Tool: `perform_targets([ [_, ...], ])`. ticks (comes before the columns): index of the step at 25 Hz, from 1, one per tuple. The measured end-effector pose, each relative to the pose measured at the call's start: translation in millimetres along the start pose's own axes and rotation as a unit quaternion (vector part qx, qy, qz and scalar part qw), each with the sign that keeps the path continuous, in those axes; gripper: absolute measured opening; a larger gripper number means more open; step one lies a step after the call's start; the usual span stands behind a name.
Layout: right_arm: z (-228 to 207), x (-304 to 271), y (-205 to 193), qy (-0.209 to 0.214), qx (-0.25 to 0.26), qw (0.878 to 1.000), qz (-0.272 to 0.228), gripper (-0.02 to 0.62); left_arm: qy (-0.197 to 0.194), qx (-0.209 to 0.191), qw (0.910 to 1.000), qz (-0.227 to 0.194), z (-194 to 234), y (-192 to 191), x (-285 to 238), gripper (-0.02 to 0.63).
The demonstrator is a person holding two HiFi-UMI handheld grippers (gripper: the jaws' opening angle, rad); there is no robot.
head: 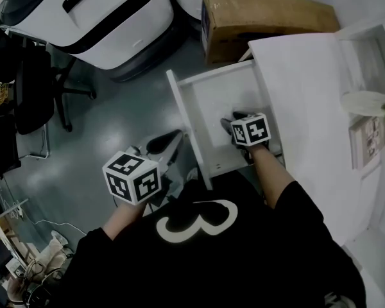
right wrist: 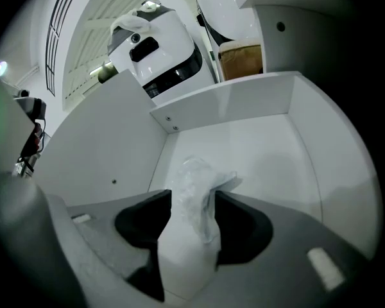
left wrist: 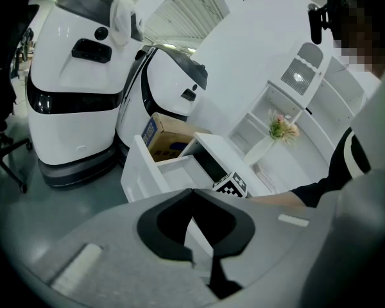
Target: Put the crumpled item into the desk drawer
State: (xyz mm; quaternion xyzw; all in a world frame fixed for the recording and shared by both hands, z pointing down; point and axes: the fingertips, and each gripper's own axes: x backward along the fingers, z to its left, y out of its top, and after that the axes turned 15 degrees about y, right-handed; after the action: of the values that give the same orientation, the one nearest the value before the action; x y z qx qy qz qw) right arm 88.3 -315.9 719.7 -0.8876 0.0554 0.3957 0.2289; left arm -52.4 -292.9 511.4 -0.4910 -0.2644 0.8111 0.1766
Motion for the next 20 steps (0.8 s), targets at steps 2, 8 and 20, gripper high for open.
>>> perform_targets([
  [2, 5.9, 8.0, 4.5, -0.002, 0.001, 1.0, -0.016, 0.216, -0.004, 0.0, 1.0, -0.003, -3.5, 0.1, 2.3, 0.01],
  [8, 37.3, 41.7, 13.1, 0.01, 0.013, 0.997, -0.075, 0.216, -0.022, -0.01, 0.9996, -0.014, -19.7, -0.1, 17.2, 0.011],
  [20, 153.7, 154.4, 28.0, 0.04, 0.066, 0.967, -0.243, 0.12, -0.074, -0.044, 0.9952, -0.046, -60.9, -9.9, 72.1, 0.01],
])
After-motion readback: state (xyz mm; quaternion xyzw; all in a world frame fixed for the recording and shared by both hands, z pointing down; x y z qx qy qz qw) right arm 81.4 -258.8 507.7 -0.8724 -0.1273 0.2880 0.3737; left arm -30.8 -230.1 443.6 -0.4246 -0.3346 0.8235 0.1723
